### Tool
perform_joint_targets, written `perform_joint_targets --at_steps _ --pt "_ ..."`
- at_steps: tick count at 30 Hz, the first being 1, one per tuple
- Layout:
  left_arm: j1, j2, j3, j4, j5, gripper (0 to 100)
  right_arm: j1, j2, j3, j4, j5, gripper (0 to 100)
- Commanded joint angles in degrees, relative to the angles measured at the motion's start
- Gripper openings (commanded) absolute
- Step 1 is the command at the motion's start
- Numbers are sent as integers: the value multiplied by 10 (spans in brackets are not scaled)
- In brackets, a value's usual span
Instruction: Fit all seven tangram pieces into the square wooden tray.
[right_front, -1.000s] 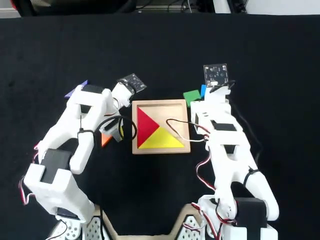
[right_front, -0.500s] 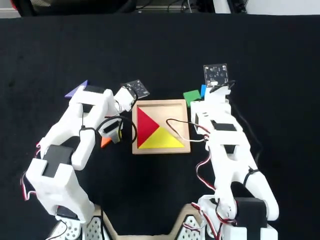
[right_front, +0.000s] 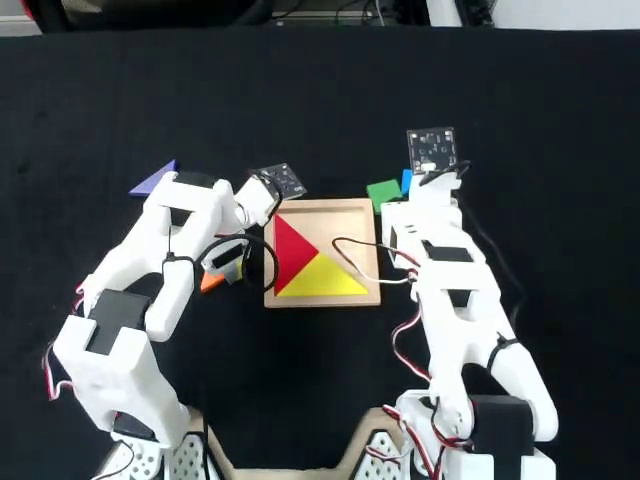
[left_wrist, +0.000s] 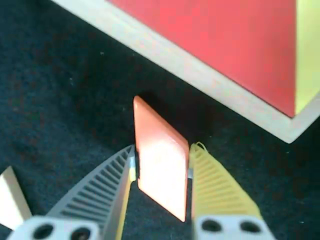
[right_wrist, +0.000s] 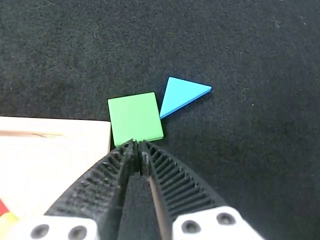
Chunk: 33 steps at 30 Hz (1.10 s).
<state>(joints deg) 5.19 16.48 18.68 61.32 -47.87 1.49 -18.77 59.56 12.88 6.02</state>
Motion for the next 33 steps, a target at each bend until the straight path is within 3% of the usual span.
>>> perform_joint_targets --at_steps 1,4,9,15,20,22,26,29,33 --pt "-1 4 -20 -4 -4 73 4 -21 -22 -13 4 15" --pt "4 -3 -22 4 13 73 4 -21 -22 -13 4 15" --pt "50 -73 -116 136 112 72 7 -22 -22 -13 4 15" --pt "140 -154 -193 173 320 72 44 -25 -28 -12 2 15" --pt "211 -146 -194 80 589 73 143 -26 -47 -11 -115 12" --pt "224 -130 -184 18 663 77 185 -22 -48 -13 -171 15" --pt "251 -86 -186 -53 686 84 207 -22 -48 -13 -195 15" --pt "271 -47 -186 -54 692 138 207 -21 -48 -13 -195 15" --pt "267 4 -191 -58 788 178 205 -21 -48 -14 -195 15"
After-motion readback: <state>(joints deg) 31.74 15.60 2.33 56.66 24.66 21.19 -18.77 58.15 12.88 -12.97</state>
